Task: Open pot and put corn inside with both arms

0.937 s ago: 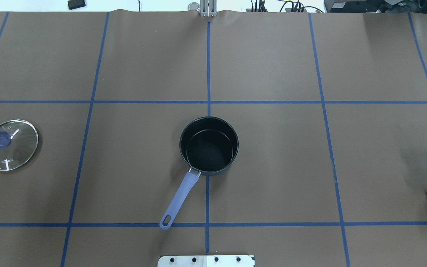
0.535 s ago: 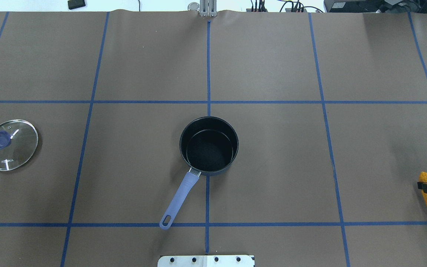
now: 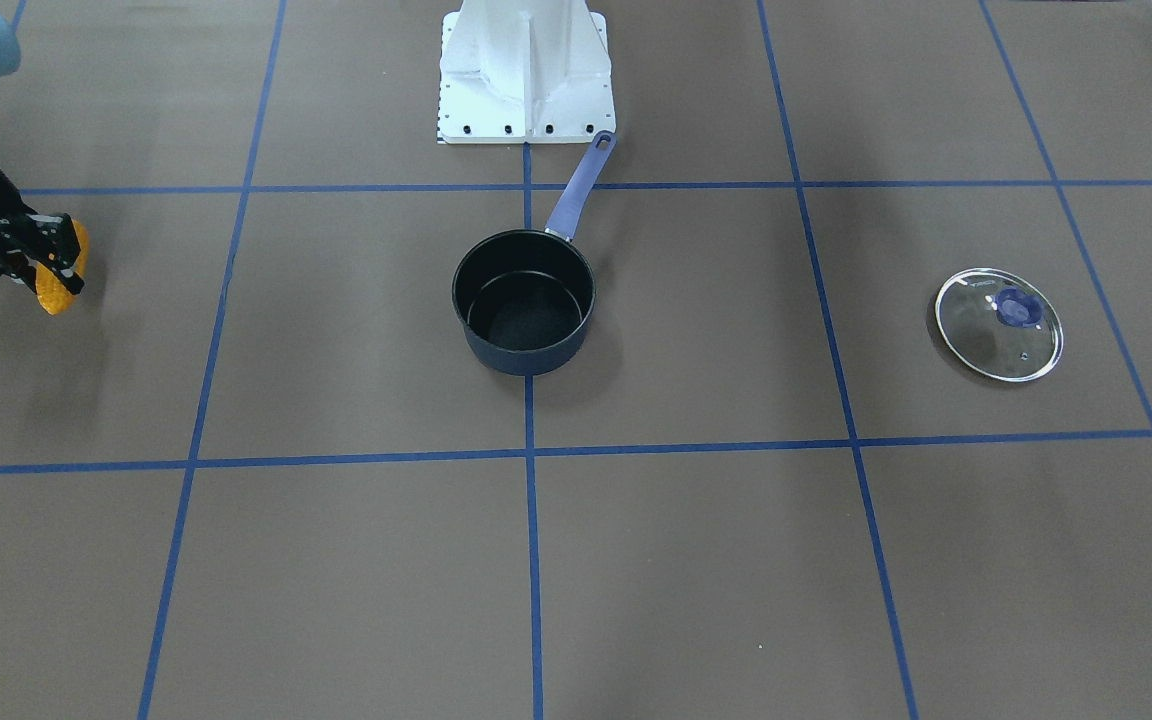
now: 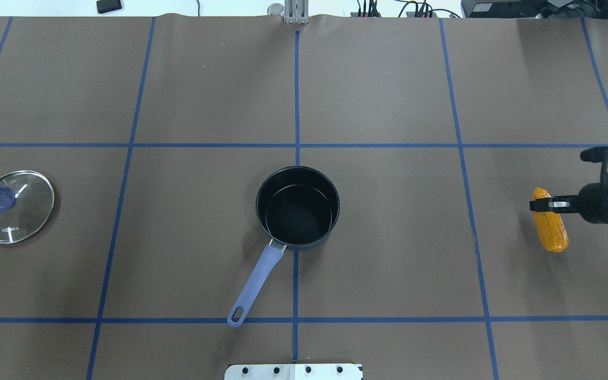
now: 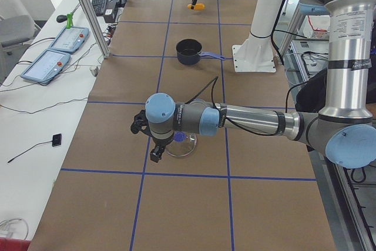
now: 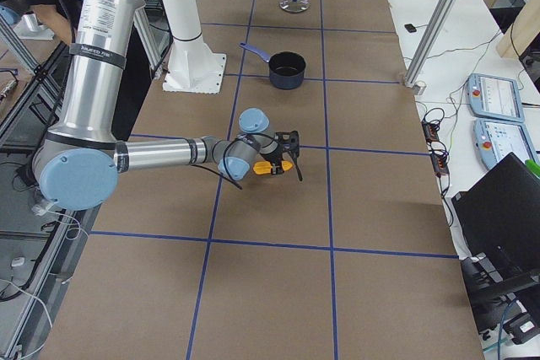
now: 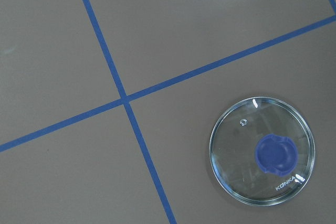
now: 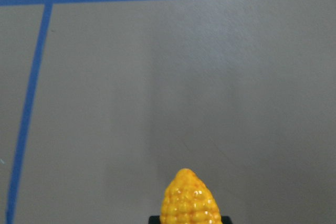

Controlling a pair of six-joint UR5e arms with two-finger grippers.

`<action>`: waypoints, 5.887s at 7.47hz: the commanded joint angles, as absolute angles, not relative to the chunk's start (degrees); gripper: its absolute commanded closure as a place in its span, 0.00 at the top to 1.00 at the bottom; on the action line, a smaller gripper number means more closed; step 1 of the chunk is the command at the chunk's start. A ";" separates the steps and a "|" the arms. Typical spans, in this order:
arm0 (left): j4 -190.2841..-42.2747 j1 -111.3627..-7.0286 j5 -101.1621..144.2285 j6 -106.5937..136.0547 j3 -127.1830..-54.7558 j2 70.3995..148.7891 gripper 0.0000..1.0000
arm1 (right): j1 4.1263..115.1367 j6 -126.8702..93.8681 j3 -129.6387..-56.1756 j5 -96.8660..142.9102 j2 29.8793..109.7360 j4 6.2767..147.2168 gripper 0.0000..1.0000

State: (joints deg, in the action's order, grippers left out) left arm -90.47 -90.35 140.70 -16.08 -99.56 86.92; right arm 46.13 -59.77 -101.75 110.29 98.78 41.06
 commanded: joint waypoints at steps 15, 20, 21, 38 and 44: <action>-90.00 -90.88 136.15 -11.86 -94.39 83.15 0.99 | 36.94 -73.80 -89.74 95.65 44.90 86.31 1.00; -90.44 -90.79 131.66 -11.78 -96.93 82.79 0.99 | 65.87 -24.88 -89.82 121.60 63.67 86.22 1.00; -90.61 -90.79 131.66 -11.78 -97.03 82.97 0.99 | 70.88 -17.48 -90.09 126.16 69.72 84.22 1.00; -91.05 -90.79 131.84 -11.87 -98.35 82.27 0.99 | 84.64 3.43 -97.38 132.35 95.10 87.89 1.00; -91.05 -90.79 131.75 -11.87 -98.96 82.35 0.99 | 84.55 3.25 -96.86 132.45 95.10 87.98 1.00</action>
State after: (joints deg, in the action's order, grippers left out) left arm -91.06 -90.79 131.82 -11.86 -98.77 82.35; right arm 84.56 3.26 -96.88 132.43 95.09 87.97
